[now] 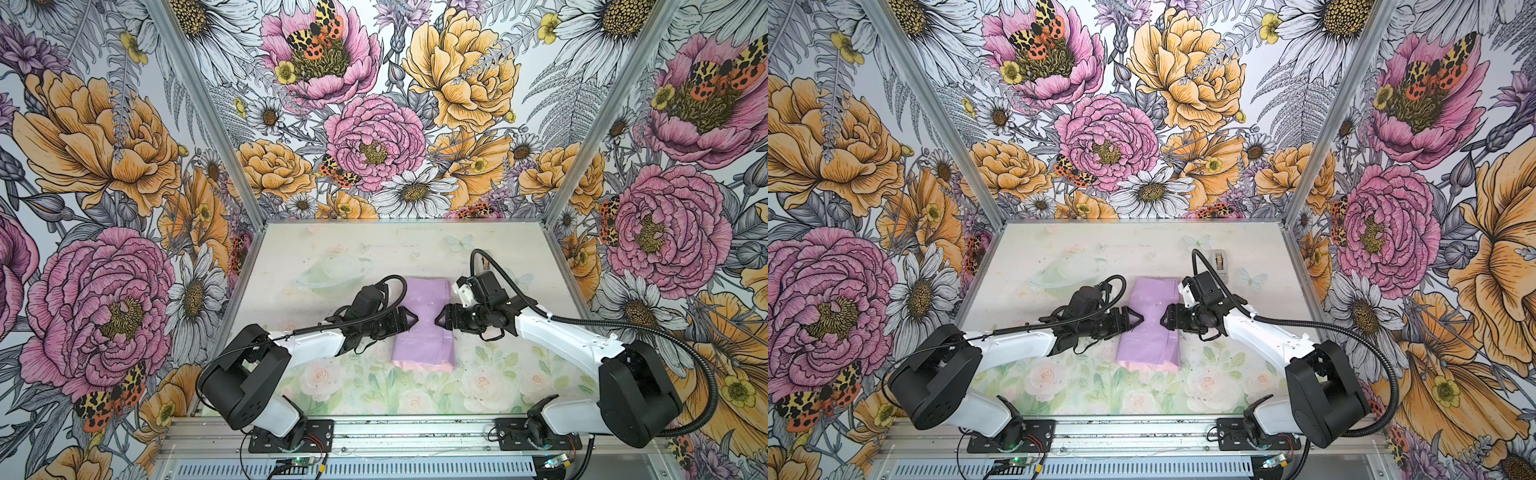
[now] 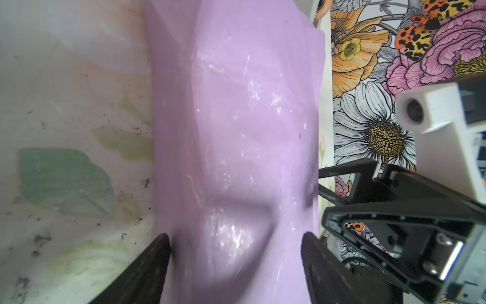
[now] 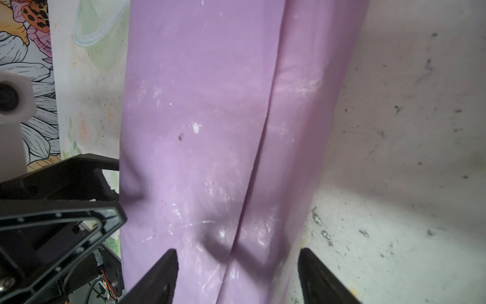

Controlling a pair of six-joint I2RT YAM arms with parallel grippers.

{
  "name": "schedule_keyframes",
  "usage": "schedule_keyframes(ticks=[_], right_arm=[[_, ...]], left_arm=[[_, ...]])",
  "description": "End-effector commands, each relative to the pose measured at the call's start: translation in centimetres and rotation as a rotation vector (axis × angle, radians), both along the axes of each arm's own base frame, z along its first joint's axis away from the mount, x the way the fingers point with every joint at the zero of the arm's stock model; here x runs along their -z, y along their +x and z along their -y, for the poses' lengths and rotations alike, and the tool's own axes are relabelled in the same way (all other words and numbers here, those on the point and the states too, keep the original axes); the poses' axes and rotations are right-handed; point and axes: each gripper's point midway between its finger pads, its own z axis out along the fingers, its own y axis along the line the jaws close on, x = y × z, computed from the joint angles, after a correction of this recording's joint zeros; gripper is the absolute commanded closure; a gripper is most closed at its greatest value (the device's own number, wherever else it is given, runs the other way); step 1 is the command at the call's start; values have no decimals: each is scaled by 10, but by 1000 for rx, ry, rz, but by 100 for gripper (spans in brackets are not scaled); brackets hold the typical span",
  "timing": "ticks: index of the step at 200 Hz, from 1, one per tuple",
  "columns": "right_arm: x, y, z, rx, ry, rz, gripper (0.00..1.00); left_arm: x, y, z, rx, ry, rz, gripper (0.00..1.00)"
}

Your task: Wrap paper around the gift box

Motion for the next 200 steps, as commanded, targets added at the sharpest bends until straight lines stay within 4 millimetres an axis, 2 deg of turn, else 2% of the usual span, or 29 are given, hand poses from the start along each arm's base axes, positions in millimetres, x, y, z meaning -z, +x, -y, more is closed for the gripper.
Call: schedule_keyframes(ticks=[1,92,143,178,200], right_arm=[[-7,6,-7,-8,3,16,26],[-2,8,-8,13,-44,12,36],[11,8,9,47,-169,-15,58],[14,7,11,56,-182,-27,64],[12,7,11,58,-177,-20,66]], left_arm=[[-16,4,3,-24,-6,31,20],[-30,2,15,-48,0,41,20],[-12,4,-9,-104,148,42,20],[-6,10,-22,-146,166,41,22],[-5,13,-18,-135,153,46,25]])
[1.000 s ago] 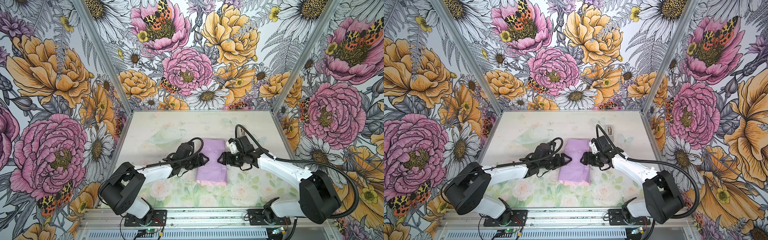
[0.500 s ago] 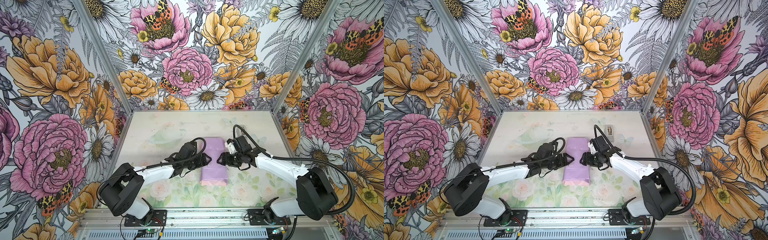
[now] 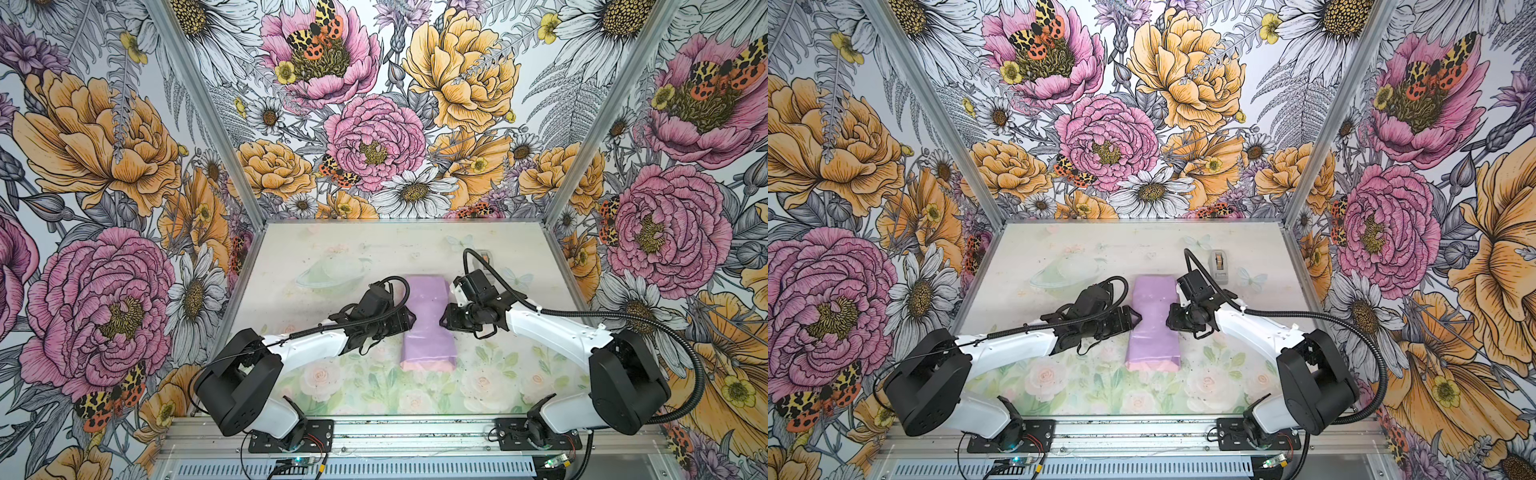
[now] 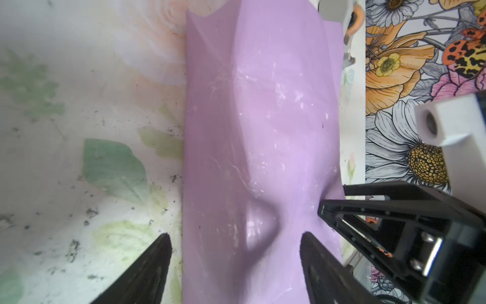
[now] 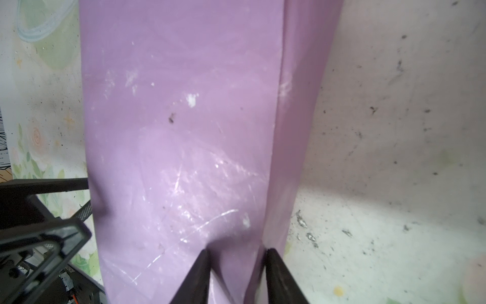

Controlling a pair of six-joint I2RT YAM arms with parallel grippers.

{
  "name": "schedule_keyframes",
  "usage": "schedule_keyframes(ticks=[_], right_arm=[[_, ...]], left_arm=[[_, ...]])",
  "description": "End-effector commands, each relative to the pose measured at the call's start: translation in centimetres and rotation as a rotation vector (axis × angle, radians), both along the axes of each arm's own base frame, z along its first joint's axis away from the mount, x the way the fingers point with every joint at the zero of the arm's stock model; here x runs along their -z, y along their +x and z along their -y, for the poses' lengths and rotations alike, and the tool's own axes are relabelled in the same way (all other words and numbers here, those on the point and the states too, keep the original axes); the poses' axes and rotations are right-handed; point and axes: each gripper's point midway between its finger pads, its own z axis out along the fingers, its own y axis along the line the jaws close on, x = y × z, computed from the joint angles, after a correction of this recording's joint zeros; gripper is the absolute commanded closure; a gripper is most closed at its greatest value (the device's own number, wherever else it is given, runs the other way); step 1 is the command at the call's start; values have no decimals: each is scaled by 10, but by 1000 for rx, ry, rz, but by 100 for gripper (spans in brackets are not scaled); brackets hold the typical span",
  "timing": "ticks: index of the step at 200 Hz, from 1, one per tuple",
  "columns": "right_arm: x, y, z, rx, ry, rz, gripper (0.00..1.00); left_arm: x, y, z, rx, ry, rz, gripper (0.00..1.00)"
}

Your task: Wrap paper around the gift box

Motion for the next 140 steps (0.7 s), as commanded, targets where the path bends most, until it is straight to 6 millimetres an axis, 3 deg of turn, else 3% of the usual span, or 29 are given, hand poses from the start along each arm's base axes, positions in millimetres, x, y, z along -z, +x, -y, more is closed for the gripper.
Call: schedule_keyframes(ticks=[1,35,52,71,93,140], right_arm=[[3,1,7,19,-51,-5,66],[-9,2,4,9,-19,12,62],[-23,4,9,14,-10,30,41],[-35,10,19,34,-21,54,31],[-39,19,20,29,-41,66,28],[-20,31,10,-9,-67,12,29]], left_arm=[[-3,7,-5,-14,10,36,26],[1,13,7,22,13,48,35],[5,14,9,34,31,47,41],[8,13,11,50,61,49,42],[7,13,11,64,93,58,42],[7,11,13,93,130,69,42]])
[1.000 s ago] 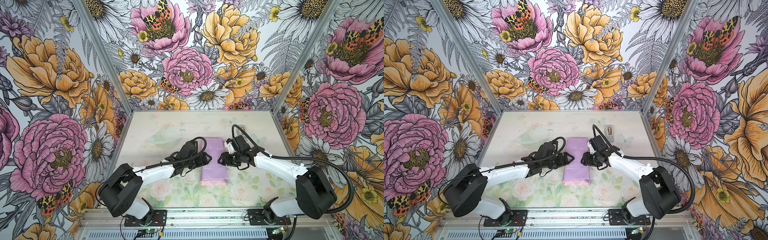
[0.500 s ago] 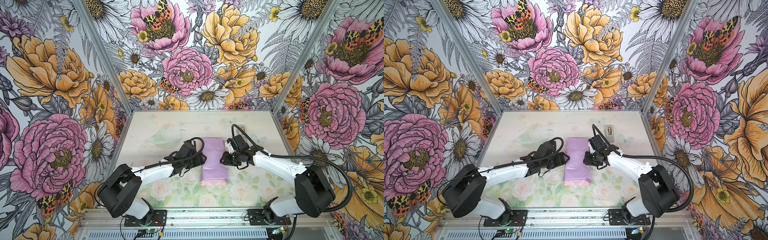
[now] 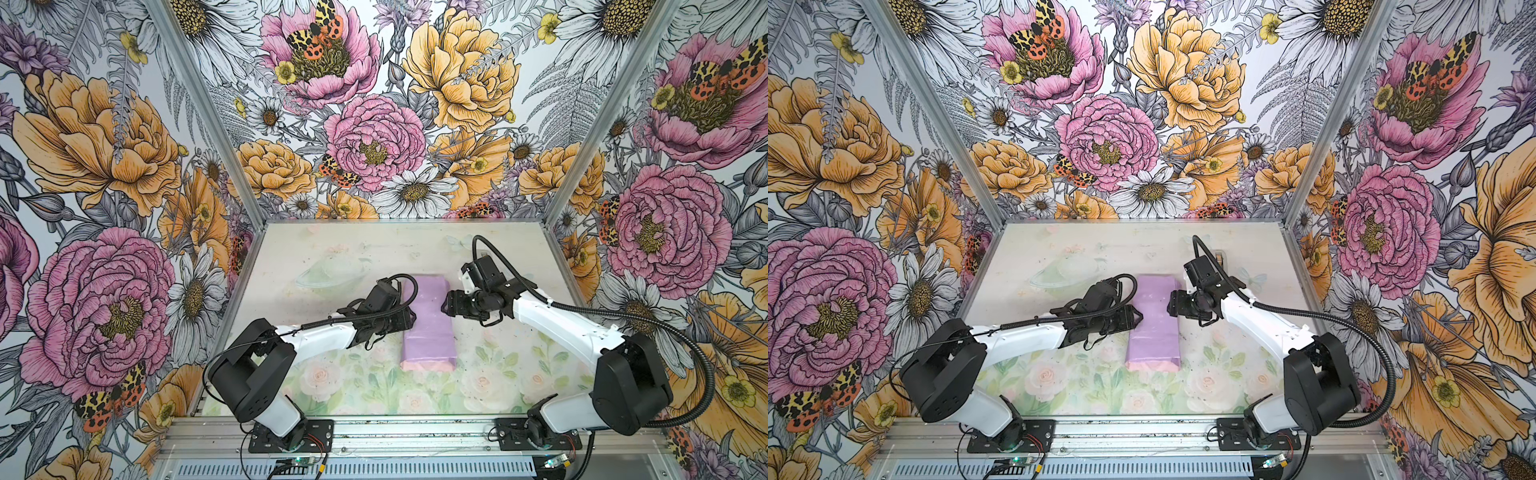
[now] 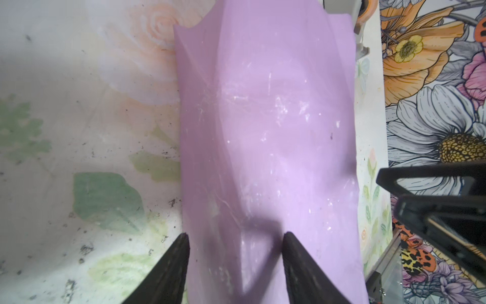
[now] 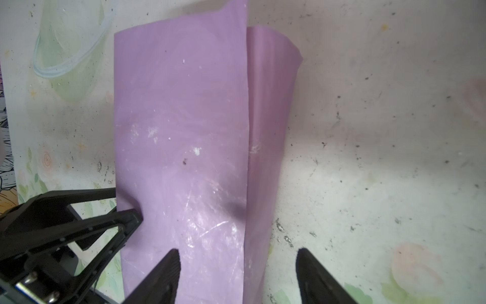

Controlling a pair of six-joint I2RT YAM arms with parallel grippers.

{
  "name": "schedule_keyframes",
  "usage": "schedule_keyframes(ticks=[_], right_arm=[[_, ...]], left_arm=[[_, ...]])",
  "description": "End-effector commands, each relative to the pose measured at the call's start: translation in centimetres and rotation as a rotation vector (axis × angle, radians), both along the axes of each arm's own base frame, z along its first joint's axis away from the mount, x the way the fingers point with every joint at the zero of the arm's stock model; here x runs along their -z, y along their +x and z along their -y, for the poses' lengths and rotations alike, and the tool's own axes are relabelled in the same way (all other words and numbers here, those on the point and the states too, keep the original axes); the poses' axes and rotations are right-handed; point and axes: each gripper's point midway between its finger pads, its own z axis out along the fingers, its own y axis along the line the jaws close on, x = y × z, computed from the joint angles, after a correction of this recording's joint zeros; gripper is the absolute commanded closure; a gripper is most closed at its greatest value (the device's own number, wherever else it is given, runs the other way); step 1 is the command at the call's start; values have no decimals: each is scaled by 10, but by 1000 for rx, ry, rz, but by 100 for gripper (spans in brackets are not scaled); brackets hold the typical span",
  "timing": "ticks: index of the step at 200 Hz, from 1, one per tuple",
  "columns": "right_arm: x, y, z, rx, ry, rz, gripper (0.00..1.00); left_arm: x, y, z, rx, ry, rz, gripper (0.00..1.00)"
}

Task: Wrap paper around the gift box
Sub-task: 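Hold the wrapped box with the left gripper while the right shifts along the seam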

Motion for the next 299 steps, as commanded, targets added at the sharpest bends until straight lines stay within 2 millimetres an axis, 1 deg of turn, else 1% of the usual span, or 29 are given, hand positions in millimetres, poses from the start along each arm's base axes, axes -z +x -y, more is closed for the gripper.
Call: schedule_keyframes(ticks=[1,17,31,44,56,70,93,127,139,145,157,165,172,185,198,219,240,250,268,278,299], right_arm=[[9,5,-3,-33,-32,-20,29],[14,6,-6,-40,-32,-39,31],[20,4,-7,-47,-34,-56,36],[25,1,-5,-43,-41,-70,42],[31,-3,-3,-43,-48,-85,50],[34,-7,0,-36,-53,-94,57],[35,-11,3,-28,-58,-96,64],[34,-15,1,-26,-34,-106,70],[32,-15,1,-26,-28,-100,71],[29,-15,1,-25,-22,-94,69],[20,-14,-1,-25,-4,-75,60],[12,-13,-2,-24,16,-59,51],[6,-12,-3,-24,33,-50,44],[1,-13,-6,-22,57,-50,39],[3,-15,-9,-27,68,-68,37],[16,-17,-7,-27,44,-101,37],[25,-14,-6,-29,21,-114,37],[29,-14,-7,-37,19,-124,39],[33,-14,-10,-47,17,-138,49],[35,-15,-11,-49,14,-143,57],[35,-14,-14,-45,8,-138,66]], left_arm=[[-1,1,0,20,46,28,42],[-2,1,-1,22,53,31,41],[-7,4,-1,16,47,41,38],[-13,7,-1,6,29,46,37],[-18,10,-1,-3,1,46,37],[-22,13,0,-9,-22,48,37],[-19,13,0,-4,-20,43,39],[-12,10,5,13,-5,31,43],[-8,10,6,18,5,31,45],[-6,9,7,20,10,28,46],[-5,8,9,27,14,28,48],[-4,8,8,27,22,25,48],[-4,8,8,30,27,25,48],[-6,7,9,35,35,33,48],[-7,7,9,38,43,38,48],[-8,6,10,48,56,46,48],[-7,5,9,51,70,48,48],[-6,5,9,53,74,49,48],[-7,6,8,50,82,52,49],[-6,6,7,44,87,53,49],[-6,12,3,20,88,55,49]])
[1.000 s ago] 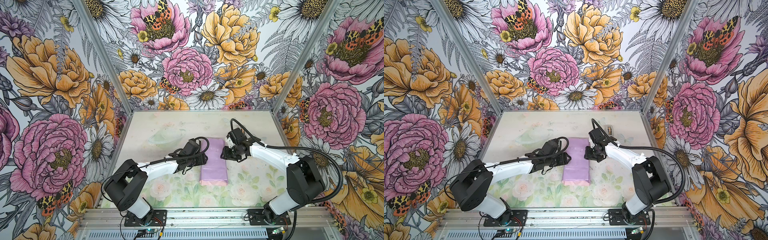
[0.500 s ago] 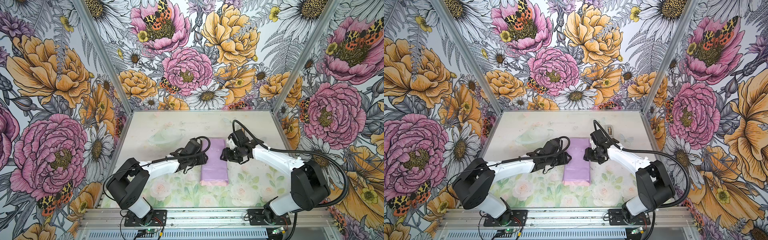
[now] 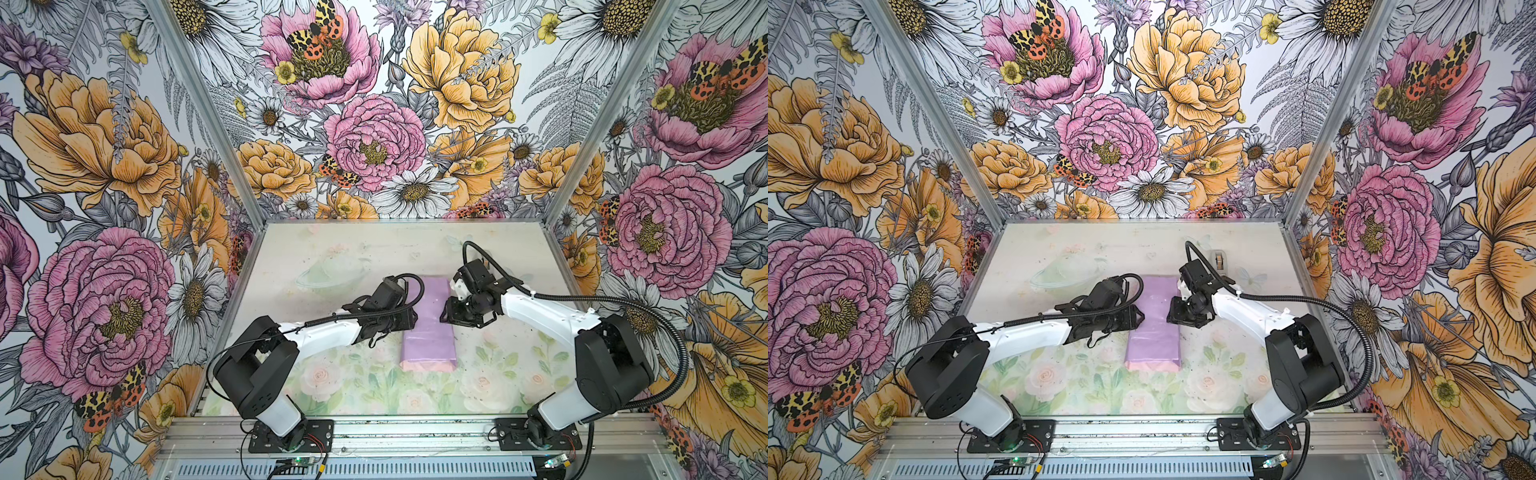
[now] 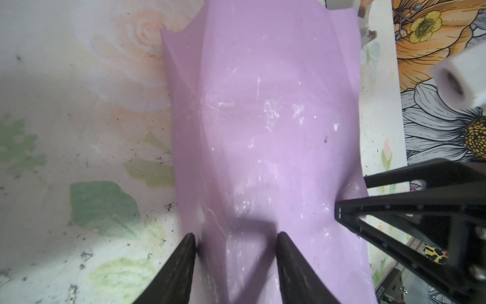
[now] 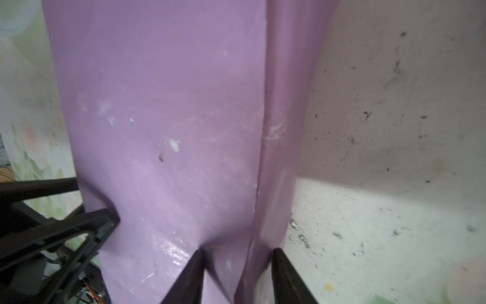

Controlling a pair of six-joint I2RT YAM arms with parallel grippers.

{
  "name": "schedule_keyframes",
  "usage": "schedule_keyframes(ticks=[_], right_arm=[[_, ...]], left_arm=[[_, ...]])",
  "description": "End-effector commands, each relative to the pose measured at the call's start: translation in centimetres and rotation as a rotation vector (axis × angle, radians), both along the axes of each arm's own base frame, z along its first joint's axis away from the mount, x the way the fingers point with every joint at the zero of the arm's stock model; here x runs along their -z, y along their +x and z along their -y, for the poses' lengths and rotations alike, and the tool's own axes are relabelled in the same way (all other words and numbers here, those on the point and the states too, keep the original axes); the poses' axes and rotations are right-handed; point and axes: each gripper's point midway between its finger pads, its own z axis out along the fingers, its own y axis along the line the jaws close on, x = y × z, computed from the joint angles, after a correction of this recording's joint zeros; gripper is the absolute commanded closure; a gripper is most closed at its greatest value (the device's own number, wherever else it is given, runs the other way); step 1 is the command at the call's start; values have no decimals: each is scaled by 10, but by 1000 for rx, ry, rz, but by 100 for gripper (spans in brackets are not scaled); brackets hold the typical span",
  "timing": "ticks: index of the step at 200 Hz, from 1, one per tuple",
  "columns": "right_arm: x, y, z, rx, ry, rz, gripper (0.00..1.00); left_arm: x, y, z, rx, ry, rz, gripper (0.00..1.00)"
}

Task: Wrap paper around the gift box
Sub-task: 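Hold the wrapped box with the left gripper while the right shifts along the seam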

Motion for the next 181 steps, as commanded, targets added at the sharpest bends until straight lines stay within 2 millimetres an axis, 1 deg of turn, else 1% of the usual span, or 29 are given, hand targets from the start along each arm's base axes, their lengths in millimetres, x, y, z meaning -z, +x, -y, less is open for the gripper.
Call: schedule_keyframes(ticks=[1,23,42,91,125,140,164,181], right_arm=[[6,3,-1,1,-32,-3,66],[3,7,-6,24,-13,13,71],[-3,13,-12,36,6,37,73],[-12,37,-20,57,18,99,74],[-17,55,-16,60,-1,141,73],[-22,55,-20,51,18,141,66],[-33,50,-17,50,39,159,47],[-42,45,-13,54,50,180,41]], left_arm=[[-5,10,-2,-18,20,34,49],[-6,16,-3,-31,14,39,50],[-8,21,-3,-36,9,47,52],[-12,39,-2,-41,10,72,53],[-12,47,-5,-51,14,79,52],[-16,49,-8,-57,14,88,49],[-33,50,-12,-59,6,123,42],[-45,50,-14,-57,-2,146,40]])
